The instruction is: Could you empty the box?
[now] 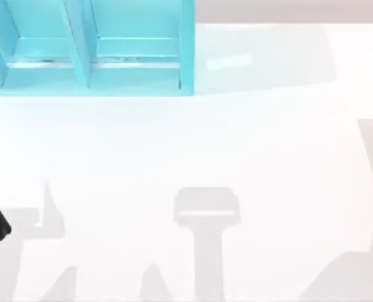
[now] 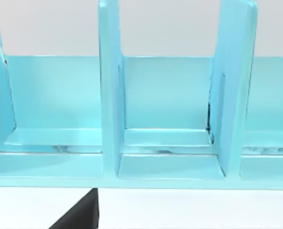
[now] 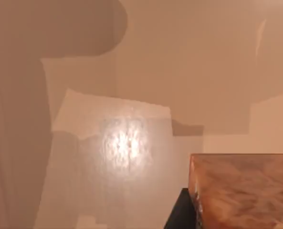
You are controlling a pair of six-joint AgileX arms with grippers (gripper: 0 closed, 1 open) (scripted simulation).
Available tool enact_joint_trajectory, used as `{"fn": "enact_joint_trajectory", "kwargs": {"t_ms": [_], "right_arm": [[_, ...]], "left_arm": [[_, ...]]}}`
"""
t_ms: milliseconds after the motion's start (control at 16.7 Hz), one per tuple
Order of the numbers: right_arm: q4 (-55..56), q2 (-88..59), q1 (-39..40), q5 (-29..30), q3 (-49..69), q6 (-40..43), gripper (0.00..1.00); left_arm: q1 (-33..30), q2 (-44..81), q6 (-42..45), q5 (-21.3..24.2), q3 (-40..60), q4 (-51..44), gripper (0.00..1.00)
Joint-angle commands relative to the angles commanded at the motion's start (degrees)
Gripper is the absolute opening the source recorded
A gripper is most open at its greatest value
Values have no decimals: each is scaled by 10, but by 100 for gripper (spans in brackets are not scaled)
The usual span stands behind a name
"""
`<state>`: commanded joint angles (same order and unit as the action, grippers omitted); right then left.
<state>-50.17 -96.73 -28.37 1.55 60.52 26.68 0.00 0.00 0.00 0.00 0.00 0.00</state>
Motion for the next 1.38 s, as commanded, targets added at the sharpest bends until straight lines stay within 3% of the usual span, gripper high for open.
{"fn": "enact_joint_trajectory", "kwargs": {"t_ms": [300,540,1140,1380], "right_arm": [[-167,96,1,28,138,-6,0],[-256,80,-3,6,189,0,0],[-262,31,3,-19,189,5,0],[-255,-27,88,-21,235,-76,0]], "left_arm": [[0,0,0,0,0,0,100],[0,0,0,0,0,0,100],[0,0,0,0,0,0,100],[0,0,0,0,0,0,100]]}}
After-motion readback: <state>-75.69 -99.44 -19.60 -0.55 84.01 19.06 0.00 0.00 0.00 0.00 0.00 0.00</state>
